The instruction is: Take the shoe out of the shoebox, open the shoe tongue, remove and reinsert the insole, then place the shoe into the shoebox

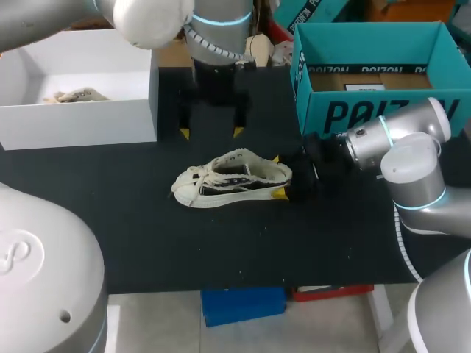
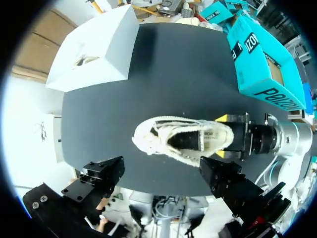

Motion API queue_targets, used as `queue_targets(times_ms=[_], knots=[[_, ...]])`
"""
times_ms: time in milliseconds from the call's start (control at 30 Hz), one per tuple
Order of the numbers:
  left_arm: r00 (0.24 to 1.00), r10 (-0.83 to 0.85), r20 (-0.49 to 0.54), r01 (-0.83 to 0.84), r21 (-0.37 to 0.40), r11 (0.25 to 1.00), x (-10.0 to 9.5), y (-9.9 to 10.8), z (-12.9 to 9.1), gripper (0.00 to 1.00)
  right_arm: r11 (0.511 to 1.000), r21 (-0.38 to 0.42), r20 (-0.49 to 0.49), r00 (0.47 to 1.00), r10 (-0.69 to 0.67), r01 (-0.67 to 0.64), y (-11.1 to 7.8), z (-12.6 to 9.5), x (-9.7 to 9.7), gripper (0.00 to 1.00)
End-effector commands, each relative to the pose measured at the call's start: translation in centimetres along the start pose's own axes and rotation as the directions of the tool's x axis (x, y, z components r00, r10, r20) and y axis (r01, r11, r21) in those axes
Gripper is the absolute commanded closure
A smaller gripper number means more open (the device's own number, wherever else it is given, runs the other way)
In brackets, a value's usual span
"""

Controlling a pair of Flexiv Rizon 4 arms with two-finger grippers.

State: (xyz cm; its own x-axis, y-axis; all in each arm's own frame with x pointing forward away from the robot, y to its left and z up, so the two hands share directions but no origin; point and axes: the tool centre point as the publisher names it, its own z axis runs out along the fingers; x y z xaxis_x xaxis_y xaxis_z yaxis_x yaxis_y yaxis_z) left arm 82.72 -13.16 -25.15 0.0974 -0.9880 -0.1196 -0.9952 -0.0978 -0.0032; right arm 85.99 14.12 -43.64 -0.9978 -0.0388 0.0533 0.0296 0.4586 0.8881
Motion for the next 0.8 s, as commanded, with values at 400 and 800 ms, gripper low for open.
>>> queue_targets(times_ms=[400, 800], knots=[[0.965, 0.085, 0.248, -0.072, -0.060, 0.996, 4.7, 0.0, 4.3, 0.00, 1.000, 0.001, 0.002, 1.000, 0.001, -0.001, 0.0, 0.3, 0.0, 1.00], [0.952, 0.078, 0.297, -0.080, -0.004, 0.997, 6.1, 0.6, 8.2, 0.00, 1.000, 0.001, 0.002, 1.000, 0.001, -0.001, 0.0, 0.3, 0.0, 1.00]])
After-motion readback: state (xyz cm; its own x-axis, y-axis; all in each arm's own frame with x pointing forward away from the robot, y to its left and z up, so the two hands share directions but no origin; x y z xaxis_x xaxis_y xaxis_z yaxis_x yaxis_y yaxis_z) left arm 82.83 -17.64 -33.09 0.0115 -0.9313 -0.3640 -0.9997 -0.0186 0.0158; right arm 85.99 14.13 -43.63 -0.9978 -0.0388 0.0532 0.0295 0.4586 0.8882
